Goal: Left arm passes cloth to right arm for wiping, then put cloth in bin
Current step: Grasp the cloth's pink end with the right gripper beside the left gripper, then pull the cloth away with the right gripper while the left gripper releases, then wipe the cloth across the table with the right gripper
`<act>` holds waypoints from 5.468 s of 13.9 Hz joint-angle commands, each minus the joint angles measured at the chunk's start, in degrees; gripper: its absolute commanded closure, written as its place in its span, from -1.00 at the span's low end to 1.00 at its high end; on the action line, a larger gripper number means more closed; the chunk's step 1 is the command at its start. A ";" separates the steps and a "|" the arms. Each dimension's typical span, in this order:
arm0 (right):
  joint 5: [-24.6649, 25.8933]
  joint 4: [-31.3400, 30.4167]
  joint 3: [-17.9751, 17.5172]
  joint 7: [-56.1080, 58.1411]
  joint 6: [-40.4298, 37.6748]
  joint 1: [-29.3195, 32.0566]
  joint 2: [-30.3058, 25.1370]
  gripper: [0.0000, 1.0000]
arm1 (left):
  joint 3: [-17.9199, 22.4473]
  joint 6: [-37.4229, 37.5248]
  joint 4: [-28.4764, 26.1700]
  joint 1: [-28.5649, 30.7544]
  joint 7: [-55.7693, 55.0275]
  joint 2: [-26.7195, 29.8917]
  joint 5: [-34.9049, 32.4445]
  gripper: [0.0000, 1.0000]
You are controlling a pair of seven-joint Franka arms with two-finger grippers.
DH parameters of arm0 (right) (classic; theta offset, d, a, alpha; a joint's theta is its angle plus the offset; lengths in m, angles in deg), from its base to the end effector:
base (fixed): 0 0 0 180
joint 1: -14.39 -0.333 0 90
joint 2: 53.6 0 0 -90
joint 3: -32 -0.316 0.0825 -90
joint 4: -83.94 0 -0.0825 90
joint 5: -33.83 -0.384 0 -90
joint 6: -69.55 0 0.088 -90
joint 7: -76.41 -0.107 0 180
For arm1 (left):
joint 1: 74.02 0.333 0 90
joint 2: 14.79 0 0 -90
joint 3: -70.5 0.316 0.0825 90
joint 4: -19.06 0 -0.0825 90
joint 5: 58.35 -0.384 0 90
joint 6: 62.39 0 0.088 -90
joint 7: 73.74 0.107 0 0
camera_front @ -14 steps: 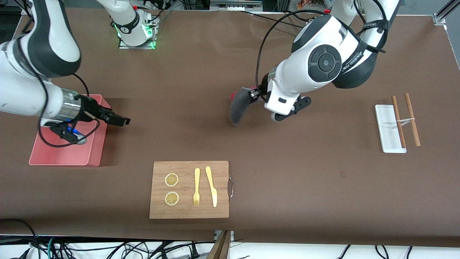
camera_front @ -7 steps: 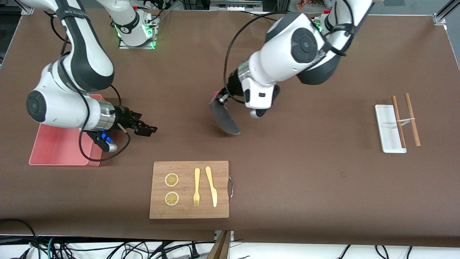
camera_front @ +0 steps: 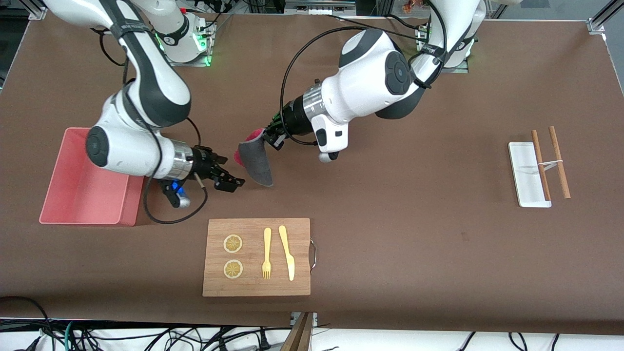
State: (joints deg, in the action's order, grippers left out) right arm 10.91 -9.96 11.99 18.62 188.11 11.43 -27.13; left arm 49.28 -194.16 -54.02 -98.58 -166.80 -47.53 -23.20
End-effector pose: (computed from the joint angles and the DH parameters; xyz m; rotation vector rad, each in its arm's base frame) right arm 0.6236 0.2555 0.3691 -2.4928 1.1109 0.4683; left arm 0.5688 -0.4960 0.4979 1.9336 1.3810 -0.6525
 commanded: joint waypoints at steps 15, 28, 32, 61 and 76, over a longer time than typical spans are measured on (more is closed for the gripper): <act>-5.02 -4.81 -0.38 -3.28 -0.25 -0.11 2.09 -0.99 | 0.12 -0.06 1.71 0.12 -0.99 -0.65 2.02 1.00; -9.24 -4.46 -0.12 -10.58 -7.11 0.24 1.82 1.00 | 0.21 -0.06 1.71 0.12 -0.99 -0.65 1.94 1.00; -9.43 -4.19 -0.12 -11.03 -7.11 0.24 1.65 1.00 | 0.21 -0.06 1.71 0.21 -0.90 -0.65 1.93 1.00; 2.25 -5.06 -0.13 -0.95 -8.43 -5.39 8.85 1.00 | 0.48 41.93 1.54 14.88 37.91 8.13 -27.40 -1.00; 11.74 -2.97 28.36 53.66 -16.25 -2.48 8.42 1.00 | 0.74 55.76 -3.02 25.79 81.87 18.32 -39.64 -1.00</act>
State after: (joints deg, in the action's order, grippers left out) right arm 19.54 -14.48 40.04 70.62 173.54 8.93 -17.85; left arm 50.10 -137.75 -52.85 -74.48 -90.72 -32.78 -61.58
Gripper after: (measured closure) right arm 0.978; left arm 0.000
